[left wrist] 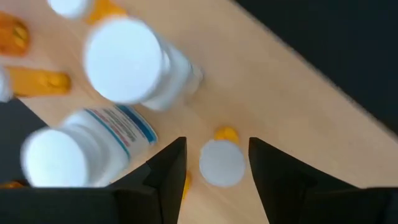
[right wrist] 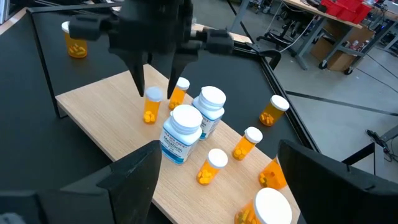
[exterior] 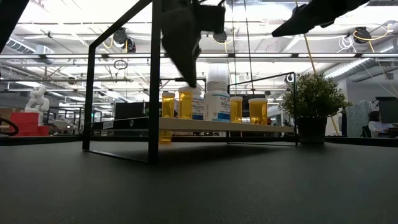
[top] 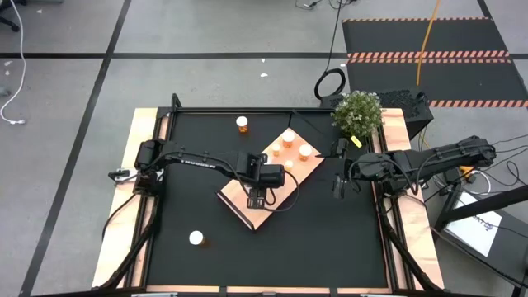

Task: Pick and place medicine bottles onto shelf by color
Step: Put the large orange pill bottle on the shelf

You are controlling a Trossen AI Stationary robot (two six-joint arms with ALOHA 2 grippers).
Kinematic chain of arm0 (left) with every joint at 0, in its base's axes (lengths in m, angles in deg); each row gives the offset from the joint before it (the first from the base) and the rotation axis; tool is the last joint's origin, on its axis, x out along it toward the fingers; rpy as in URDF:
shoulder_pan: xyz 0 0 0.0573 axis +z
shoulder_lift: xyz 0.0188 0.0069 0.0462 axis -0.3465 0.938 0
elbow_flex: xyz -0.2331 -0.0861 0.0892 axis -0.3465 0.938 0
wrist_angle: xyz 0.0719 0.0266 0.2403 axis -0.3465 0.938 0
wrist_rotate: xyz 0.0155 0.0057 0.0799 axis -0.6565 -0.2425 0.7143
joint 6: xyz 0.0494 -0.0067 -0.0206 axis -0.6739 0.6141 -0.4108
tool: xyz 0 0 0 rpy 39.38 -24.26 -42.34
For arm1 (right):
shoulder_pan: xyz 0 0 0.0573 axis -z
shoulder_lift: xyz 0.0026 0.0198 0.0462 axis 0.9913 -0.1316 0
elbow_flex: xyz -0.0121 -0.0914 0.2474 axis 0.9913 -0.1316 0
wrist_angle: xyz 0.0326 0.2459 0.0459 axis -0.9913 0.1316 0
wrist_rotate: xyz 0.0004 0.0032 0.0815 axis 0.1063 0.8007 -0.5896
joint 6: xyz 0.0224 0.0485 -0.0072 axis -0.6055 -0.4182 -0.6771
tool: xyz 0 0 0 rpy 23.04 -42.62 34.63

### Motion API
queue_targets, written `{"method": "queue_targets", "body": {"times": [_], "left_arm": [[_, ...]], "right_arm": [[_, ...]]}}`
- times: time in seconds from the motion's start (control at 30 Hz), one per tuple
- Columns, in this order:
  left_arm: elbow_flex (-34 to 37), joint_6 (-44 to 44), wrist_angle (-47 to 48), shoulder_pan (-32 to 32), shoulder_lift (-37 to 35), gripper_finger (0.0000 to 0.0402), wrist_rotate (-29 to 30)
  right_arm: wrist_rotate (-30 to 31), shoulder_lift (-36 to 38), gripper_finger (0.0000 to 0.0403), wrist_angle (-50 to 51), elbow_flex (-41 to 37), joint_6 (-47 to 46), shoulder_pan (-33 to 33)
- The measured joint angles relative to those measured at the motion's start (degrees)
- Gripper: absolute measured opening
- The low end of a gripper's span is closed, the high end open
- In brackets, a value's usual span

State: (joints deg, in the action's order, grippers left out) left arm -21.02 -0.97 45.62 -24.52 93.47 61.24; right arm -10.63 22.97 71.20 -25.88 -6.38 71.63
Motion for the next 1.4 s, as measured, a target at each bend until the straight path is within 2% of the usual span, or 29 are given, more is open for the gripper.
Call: {"method": "queue_targets", "body": {"times": [0.2,0.53,0.7,0.9,1.03,1.17,1.4], "left_arm": [[-4.6,0.2,1.4,-0.4,0.0,0.0192,0.3],[-15.9,0.2,11.1,1.7,0.0,0.02,5.8],[-19.9,-2.1,13.4,5.9,0.0,0.02,6.4],[-21.4,-4.8,13.9,13.4,0.0,0.02,6.1],[-20.8,-7.2,13.9,18.9,0.0,0.0204,-0.6],[-19.6,-9.2,13.8,23.2,0.0,0.0234,-3.0],[-18.9,-10.5,13.7,30.2,0.0,0.0321,-3.2]], "right_arm": [[0.0,0.0,0.0314,0.0,0.0,-0.2,0.0],[0.0,0.0,0.0314,1.0,0.0,-0.2,0.0],[0.1,0.0,0.0314,0.8,0.0,0.9,0.0],[0.2,0.0,0.0314,0.0,0.0,4.2,2.0],[0.2,0.0,0.0314,-0.9,0.0,6.7,4.7],[0.2,0.0,0.0314,-1.0,0.0,9.9,7.4],[0.1,0.0,0.0314,-3.2,0.0,17.8,12.7]]}}
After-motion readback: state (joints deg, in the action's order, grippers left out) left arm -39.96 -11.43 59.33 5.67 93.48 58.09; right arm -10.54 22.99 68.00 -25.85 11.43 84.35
